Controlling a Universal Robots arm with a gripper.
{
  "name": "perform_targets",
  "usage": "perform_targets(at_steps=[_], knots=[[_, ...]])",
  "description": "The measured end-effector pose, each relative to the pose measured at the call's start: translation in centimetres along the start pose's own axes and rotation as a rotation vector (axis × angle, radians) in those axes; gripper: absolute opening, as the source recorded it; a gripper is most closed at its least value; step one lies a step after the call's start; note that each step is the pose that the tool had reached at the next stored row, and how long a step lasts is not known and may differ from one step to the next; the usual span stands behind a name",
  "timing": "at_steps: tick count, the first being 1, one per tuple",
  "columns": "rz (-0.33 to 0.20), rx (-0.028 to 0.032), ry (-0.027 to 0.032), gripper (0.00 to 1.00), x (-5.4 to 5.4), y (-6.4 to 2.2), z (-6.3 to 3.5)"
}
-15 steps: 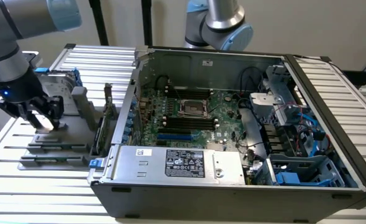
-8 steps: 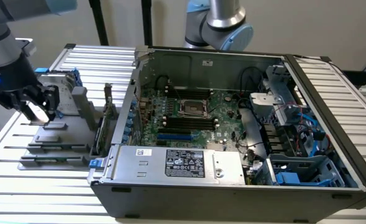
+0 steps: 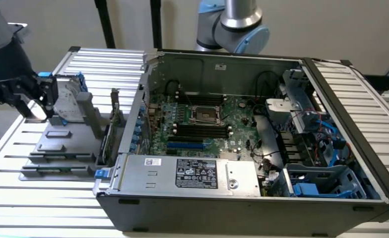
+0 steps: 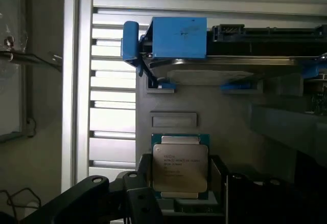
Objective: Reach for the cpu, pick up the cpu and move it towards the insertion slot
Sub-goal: 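Pick up the cpu and move it towards the insertion slot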
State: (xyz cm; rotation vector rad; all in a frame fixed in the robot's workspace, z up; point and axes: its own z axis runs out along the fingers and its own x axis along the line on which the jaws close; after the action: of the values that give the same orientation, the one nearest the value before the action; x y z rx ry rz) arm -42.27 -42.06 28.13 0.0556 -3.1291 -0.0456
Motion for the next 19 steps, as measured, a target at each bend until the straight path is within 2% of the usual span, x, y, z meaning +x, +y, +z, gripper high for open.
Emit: perform_targets(at_steps=[5, 12, 15, 19], knots=[[0.000, -0.0003, -0.0001, 0.55, -1.1, -0.04, -2.28], [0.000, -0.0037, 0.0046, 0.55, -4.2, -0.25, -5.51], [0.000, -0.0054, 0.0090, 0.55, -5.6, -0.28, -6.34], [0.000, -0.0109, 0.0104, 0.55, -7.4, -0.34, -6.93]])
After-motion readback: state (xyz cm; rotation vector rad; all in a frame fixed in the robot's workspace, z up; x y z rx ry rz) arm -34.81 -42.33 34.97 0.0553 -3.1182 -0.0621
